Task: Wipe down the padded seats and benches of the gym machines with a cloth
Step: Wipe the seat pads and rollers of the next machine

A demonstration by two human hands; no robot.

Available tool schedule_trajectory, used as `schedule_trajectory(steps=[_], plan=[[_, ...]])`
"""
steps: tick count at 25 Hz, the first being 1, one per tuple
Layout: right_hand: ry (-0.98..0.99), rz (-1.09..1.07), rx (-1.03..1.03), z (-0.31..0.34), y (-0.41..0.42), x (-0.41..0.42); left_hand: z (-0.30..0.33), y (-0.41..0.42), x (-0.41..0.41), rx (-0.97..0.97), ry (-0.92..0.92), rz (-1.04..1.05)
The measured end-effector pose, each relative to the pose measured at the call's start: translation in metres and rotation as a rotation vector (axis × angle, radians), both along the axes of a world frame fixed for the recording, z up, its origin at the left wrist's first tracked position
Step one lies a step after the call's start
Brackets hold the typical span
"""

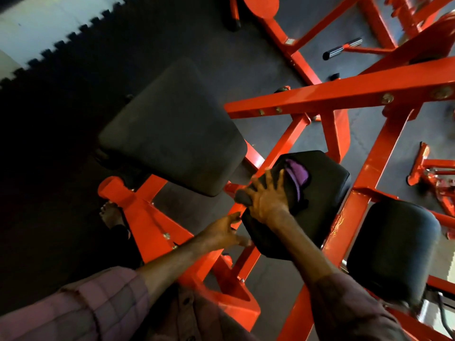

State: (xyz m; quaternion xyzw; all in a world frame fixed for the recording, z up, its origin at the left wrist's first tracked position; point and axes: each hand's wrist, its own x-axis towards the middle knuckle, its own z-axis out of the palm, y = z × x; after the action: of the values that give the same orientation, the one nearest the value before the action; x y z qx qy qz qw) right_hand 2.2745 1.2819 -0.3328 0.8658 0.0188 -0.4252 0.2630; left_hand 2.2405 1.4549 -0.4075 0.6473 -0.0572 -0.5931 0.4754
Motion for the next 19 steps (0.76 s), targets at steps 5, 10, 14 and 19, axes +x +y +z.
schedule_trajectory(steps=[5,10,14,19], plan=[[0.076,0.038,0.099,0.005,0.003,-0.005,0.002,0.028,0.029,0.213,-0.237,-0.026],[0.090,0.098,0.147,0.002,0.017,-0.031,0.013,0.031,0.039,0.135,-0.298,0.020],[-0.058,0.077,0.249,0.054,0.015,-0.075,0.027,0.021,0.040,0.033,-0.408,0.036],[-0.891,-0.186,0.348,0.121,-0.025,-0.114,0.050,-0.016,0.037,-0.125,-0.552,-0.077]])
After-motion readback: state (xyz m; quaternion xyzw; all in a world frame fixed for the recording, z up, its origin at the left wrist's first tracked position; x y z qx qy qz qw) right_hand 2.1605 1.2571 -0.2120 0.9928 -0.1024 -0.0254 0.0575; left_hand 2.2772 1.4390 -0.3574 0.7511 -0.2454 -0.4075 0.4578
